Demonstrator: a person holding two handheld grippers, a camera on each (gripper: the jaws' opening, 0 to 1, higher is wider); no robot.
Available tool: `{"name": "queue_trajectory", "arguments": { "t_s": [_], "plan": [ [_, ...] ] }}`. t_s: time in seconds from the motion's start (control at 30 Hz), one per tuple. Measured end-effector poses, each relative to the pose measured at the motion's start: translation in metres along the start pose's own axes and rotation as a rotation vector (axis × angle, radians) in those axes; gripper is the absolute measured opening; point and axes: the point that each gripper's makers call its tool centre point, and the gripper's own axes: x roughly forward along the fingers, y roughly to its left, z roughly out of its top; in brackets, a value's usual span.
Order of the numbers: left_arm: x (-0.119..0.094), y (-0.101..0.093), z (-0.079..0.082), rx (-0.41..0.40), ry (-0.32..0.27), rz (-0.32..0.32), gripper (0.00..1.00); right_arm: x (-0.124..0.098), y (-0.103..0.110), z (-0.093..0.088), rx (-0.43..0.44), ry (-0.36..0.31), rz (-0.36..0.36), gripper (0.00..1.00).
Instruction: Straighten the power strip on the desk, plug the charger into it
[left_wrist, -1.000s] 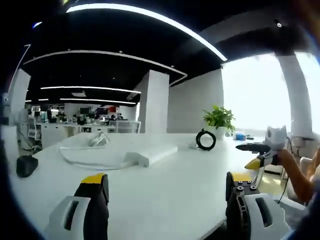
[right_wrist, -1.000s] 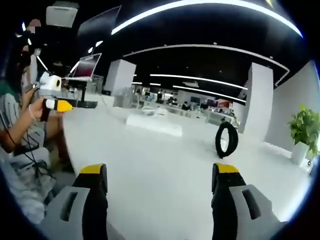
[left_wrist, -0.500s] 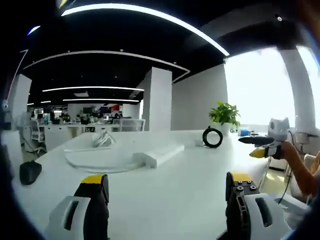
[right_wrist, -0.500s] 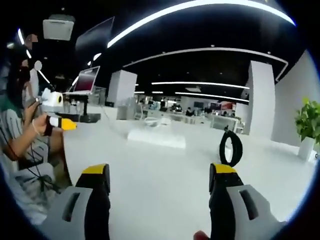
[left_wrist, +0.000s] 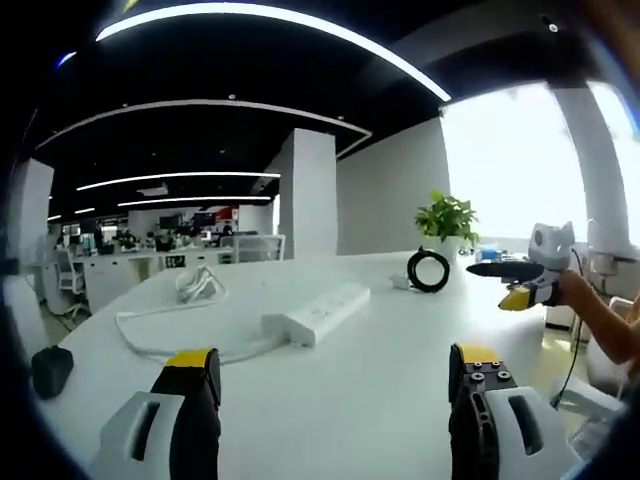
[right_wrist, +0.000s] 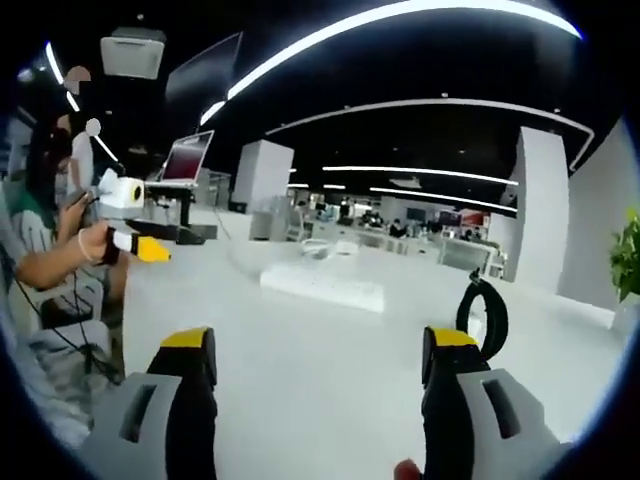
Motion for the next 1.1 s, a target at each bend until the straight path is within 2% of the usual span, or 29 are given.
{"name": "queue_trajectory", "arguments": {
  "t_s": [0.07,0.23,0.4,0.53,0.67,0.8,1.1],
  "plan": [
    [0.006,0.003,0.003,0.006,-0.001,0.005,0.96,0.003,-0.004,0.007,0.033,-0.025,0.009,0.90],
    [0.020,0.006,0.005,0.019,0.008,-0.002,0.85,0.010,-0.011,0.022,0.037,-0.065,0.012,0.89],
    [0.035,0.011,0.002,-0.018,0.025,-0.001,0.93,0.021,-0.014,0.035,0.029,-0.075,0.029,0.89],
    [0.045,0.015,0.007,-0.014,0.022,0.009,0.95,0.035,-0.018,0.045,0.003,-0.085,0.036,0.89],
    [0.055,0.020,0.014,0.018,0.023,0.027,0.96,0.050,-0.020,0.045,-0.032,-0.085,0.033,0.89],
    [0.063,0.023,0.022,0.023,0.011,0.036,0.97,0.066,-0.023,0.041,-0.008,-0.091,0.052,0.89],
    [0.073,0.033,0.032,0.037,0.004,0.058,0.97,0.082,-0.033,0.030,0.003,-0.076,0.017,0.88]
  ]
}}
